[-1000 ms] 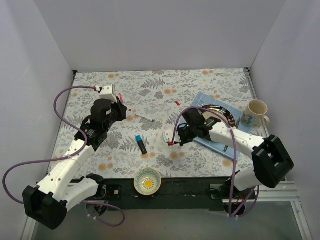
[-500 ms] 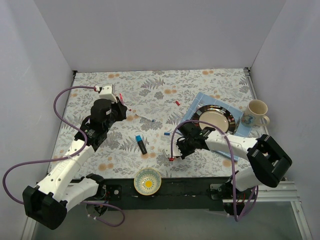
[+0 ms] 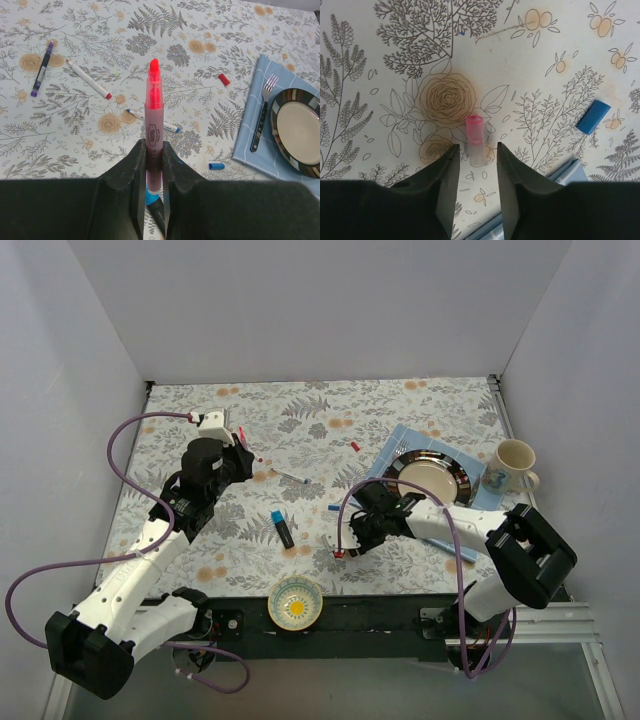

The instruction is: Insert the pens into the pen caps

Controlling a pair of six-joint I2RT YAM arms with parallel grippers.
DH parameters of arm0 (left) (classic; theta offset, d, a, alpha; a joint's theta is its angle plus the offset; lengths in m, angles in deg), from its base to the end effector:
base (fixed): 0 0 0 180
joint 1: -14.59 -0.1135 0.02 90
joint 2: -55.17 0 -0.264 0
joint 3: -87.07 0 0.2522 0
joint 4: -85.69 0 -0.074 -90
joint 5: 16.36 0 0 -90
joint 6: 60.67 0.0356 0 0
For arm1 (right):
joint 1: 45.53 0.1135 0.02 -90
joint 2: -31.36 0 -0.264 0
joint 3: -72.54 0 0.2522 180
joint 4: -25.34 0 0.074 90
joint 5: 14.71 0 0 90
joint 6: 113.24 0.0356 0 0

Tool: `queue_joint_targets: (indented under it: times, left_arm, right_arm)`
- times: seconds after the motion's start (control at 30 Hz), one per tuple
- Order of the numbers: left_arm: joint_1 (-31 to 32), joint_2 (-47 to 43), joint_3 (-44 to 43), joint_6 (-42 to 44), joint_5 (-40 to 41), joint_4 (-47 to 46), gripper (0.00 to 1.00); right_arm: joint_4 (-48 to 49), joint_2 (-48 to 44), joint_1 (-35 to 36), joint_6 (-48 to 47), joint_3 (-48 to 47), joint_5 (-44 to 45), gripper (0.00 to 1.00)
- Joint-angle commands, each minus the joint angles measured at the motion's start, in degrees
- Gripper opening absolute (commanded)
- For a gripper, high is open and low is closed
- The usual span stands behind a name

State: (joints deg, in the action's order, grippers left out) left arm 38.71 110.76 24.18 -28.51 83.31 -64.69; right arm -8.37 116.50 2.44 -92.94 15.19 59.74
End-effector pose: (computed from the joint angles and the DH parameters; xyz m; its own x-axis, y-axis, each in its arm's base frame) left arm 0.2050 -0.0852 0.3219 -0.4055 -0.7328 -0.5464 -0.1545 0.6441 -0.7492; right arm 0.1753 0.2087 0.1638 0.5474 -0.7423 -0.3865 -0.8298 -0.4214 -0.3658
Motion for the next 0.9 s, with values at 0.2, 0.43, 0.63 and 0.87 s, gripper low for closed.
queue_joint_targets:
  times: [0.2,0.43,0.63,0.87]
  left_arm:
    - [0.23,-1.19,0.43,0.19,0.96,-0.39,0.0]
    - [0.14,-2.42,0.43,-0.51,2.81,-0.48,0.0]
    - [0.14,-3.13,0.87,-0.52,2.46,-1.09,0.0]
    - [0.14,-3.12,0.78,0.01,4.21,-0.56,0.0]
  right_arm:
    - [-5.62,-4.89,-0.59,1.39,-3.51,-5.8,0.54]
    - [14.02,-18.25,-0.86,39.86,-4.66,-6.44,0.6]
    - [21.53,-19.58,-0.86,83.09,-11.16,5.77,0.66]
    - [21.04,-19.49,-7.34,129.16,-5.56,9.52,0.98]
